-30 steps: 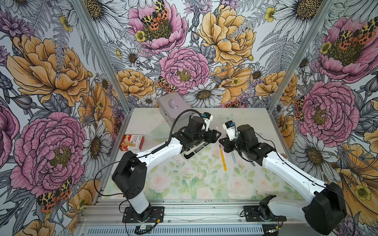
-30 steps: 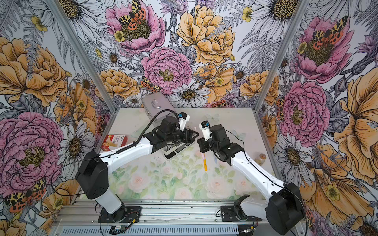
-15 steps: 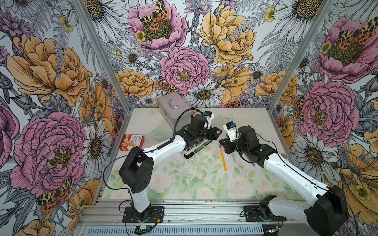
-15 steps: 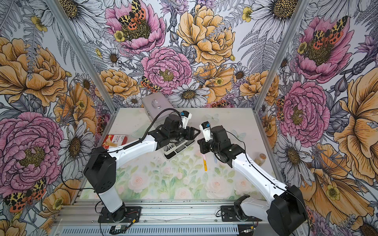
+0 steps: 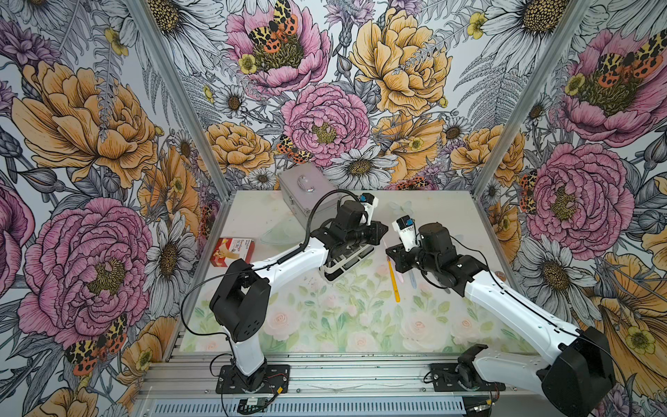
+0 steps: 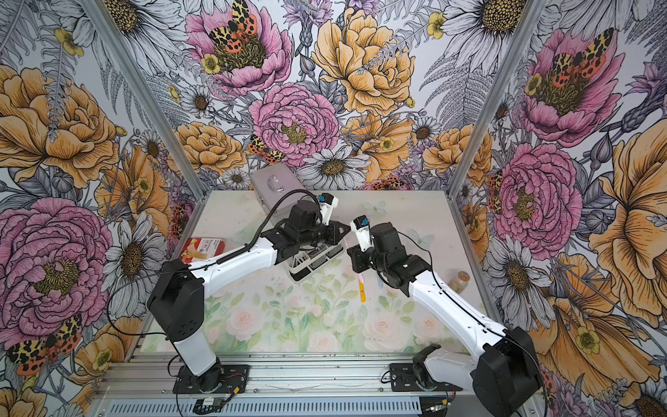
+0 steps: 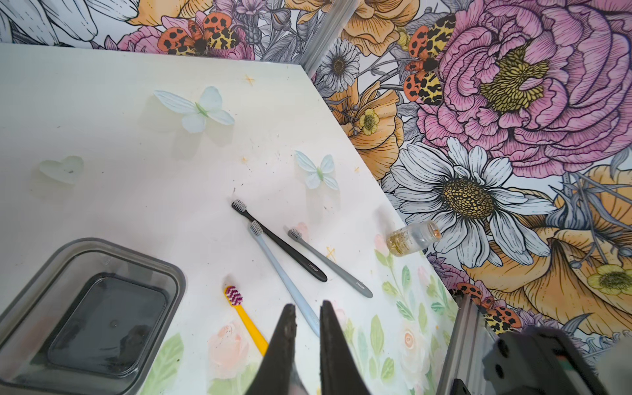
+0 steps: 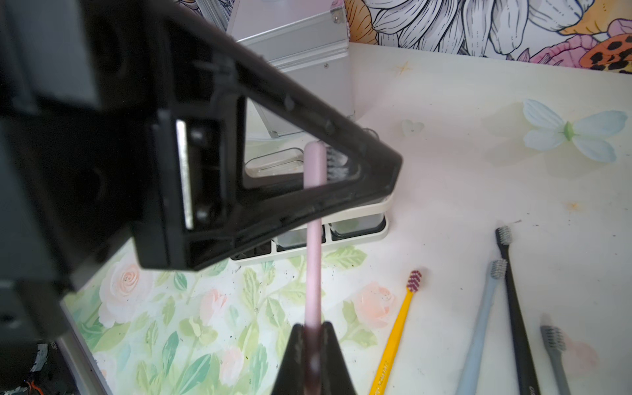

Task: Place the toothbrush into the toothbrush holder
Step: Pick up the toothbrush from the center of the board.

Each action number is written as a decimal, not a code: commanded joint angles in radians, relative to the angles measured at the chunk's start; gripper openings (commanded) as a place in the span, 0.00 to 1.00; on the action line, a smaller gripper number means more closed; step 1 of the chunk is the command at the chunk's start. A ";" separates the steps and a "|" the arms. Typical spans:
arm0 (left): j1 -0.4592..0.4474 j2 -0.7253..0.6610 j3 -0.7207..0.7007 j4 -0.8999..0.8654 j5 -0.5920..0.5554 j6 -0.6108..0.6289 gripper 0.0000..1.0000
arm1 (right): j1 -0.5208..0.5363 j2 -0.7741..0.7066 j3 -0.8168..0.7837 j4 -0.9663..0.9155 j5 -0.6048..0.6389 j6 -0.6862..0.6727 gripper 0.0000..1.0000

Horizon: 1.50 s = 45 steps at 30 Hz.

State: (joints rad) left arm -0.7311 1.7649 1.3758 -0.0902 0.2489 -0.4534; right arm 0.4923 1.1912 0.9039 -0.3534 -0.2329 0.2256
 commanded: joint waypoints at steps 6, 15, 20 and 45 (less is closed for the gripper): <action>0.012 0.021 0.019 -0.008 -0.017 -0.007 0.10 | 0.004 -0.025 0.012 0.023 0.030 -0.012 0.00; -0.004 0.033 0.028 -0.007 -0.011 -0.018 0.08 | 0.004 -0.027 0.019 0.038 0.055 0.001 0.00; -0.011 0.036 0.032 -0.008 -0.014 -0.035 0.13 | 0.005 -0.032 0.032 0.043 0.092 0.018 0.00; 0.011 -0.032 -0.119 0.236 0.025 -0.130 0.00 | 0.011 0.000 0.068 0.094 0.100 0.087 0.00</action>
State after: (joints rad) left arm -0.7414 1.7550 1.3087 0.1112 0.2653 -0.5789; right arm 0.5030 1.1942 0.9165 -0.3206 -0.1322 0.2977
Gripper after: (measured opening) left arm 0.113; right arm 0.083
